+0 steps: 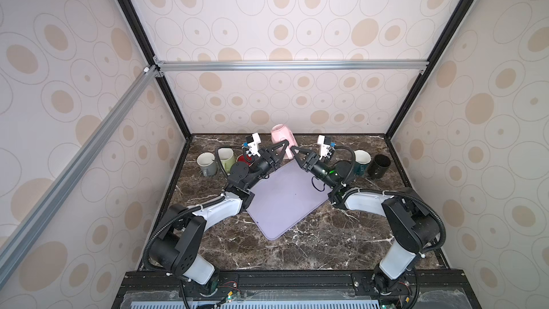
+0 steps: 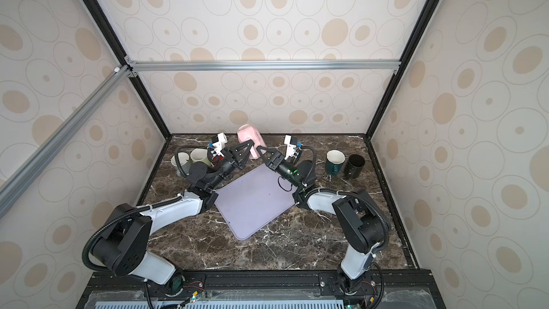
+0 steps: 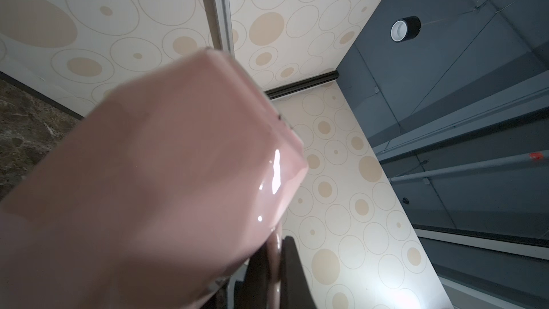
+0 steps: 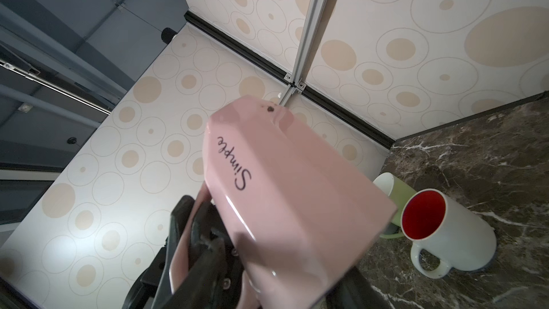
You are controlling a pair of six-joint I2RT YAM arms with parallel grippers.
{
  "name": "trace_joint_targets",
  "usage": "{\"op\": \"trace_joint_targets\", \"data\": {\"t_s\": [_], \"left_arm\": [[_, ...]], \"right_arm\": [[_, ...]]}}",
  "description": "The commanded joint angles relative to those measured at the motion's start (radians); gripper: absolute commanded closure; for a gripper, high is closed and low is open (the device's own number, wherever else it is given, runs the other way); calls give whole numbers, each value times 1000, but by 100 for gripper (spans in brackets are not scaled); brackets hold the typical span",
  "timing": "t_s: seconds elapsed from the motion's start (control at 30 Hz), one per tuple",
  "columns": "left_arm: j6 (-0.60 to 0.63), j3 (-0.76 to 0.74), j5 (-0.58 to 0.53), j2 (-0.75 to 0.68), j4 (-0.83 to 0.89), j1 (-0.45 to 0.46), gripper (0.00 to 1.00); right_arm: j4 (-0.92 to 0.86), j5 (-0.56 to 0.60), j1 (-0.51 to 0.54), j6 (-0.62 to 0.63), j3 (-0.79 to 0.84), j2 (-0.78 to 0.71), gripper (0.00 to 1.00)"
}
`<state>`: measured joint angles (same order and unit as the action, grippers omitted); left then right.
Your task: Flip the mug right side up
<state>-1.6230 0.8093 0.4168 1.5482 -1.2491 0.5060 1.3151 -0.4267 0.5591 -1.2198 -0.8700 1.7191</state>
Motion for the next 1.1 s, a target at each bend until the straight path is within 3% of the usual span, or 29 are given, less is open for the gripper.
{"op": "trace_joint_targets", "data": {"t_s": [0.0, 0.13, 0.3, 0.53, 0.7, 0.73, 0.77, 0.83, 0.87, 0.9, 0.93, 1.07], "left_arm": [[-81, 16, 34, 33, -163, -10, 100], [-82, 22, 41, 46, -159, -10, 100], [-102, 20, 48, 56, -163, -10, 100], [-174, 33, 110, 121, -219, -11, 100], [-174, 60, 143, 134, -228, -11, 100], [-167, 62, 145, 129, -217, -11, 95], [-161, 63, 147, 126, -208, -11, 83], [-154, 59, 147, 120, -192, -11, 45], [-152, 57, 149, 118, -189, -11, 33], [-151, 51, 149, 117, -186, -11, 8], [-153, 44, 151, 115, -183, -11, 2], [-136, -10, 142, 88, -108, -14, 2]], "right_arm": [[94, -36, 22, -6, -56, -4, 48], [93, -50, 29, -12, -94, 1, 49], [91, -59, 30, -11, -129, 16, 63], [75, -35, 33, -6, -113, 17, 100], [90, 7, 32, -26, -91, 3, 100], [90, 15, 33, -23, -87, -5, 100], [87, 25, 32, -18, -82, -12, 100], [75, 47, 30, -12, -70, -30, 100], [77, 57, 29, -10, -66, -36, 100], [84, 63, 28, -12, -60, -41, 100], [94, 68, 23, -15, -53, -46, 100], [70, 73, 9, 16, -27, -87, 100]]}}
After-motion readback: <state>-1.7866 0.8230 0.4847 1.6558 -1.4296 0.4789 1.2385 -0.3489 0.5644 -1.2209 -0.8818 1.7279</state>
